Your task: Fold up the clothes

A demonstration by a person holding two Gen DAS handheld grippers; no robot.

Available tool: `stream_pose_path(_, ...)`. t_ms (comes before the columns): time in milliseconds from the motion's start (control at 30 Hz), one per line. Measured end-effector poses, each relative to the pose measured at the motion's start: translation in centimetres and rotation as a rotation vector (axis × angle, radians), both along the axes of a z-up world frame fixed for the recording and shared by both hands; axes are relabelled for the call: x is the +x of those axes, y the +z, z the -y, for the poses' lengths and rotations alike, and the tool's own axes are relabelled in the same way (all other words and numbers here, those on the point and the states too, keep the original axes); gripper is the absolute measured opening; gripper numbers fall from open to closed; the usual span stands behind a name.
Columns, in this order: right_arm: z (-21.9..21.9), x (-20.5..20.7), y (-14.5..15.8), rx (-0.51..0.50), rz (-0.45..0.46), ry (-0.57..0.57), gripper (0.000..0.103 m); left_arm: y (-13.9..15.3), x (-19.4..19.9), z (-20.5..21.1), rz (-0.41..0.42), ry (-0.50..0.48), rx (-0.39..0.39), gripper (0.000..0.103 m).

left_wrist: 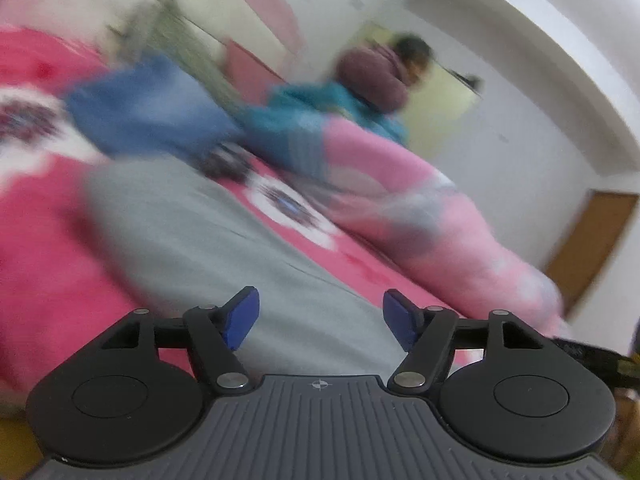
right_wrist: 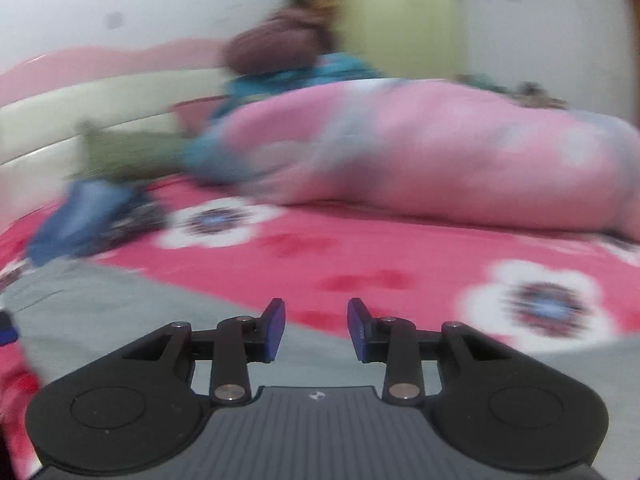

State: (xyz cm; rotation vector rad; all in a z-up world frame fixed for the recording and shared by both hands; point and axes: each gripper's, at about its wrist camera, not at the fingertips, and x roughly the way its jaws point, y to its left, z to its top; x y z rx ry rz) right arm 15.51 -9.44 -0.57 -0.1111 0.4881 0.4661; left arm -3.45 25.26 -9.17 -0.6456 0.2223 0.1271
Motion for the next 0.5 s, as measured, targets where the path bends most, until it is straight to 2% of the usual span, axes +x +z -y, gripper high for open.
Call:
stream_pose_path(100,-6.5,-0.5,-0.9,-0.008,-0.016,0.137,0.036,-0.7,-0.7,-3.2,-0.049,0.146,-0.043,0.073)
stream_pose_path(200,-9.8,-0.6,-1.8,-0.011,-0.047,0.175,0.036,-1.8,-0.6,-5.9,-0.103,0.235,-0.128,0.073)
stream_pose_path(333,-11.8,-1.4,-2.3,-0.025,-0.074,0.173,0.036,-3.2,0.7,-7.9,-0.121,0.237,-0.206,0.073)
stream_pose_path(500,-11.4,-0.7,-2.7,-0.050,-0.068,0.137,0.036,-3.3,1.8,-9.7,-0.066,0.222,-0.255,0.072)
